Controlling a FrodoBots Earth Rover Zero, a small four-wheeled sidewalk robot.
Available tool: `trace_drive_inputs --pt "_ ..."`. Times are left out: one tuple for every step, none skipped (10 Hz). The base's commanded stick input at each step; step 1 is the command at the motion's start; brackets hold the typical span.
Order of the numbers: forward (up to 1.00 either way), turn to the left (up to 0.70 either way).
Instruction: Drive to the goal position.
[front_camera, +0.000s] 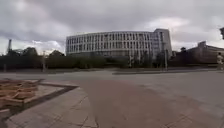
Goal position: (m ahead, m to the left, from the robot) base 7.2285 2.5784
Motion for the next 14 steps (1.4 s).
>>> trace_drive_inputs --pt "1.00 0.29" --pt "1.00 0.13" --pt "1.00 0.05" --pt "1.00 0.02" --pt "1.00 0.09" --pt "1.00 0.02" --pt "1.00 0.03" --pt "1.00 0.06" --pt "1.00 0.00" --pt "1.00 0.06" --pt "1.00 0.11" --pt "1.00 0.01" --pt "1.00 0.00" --pt "1.00 0.00"
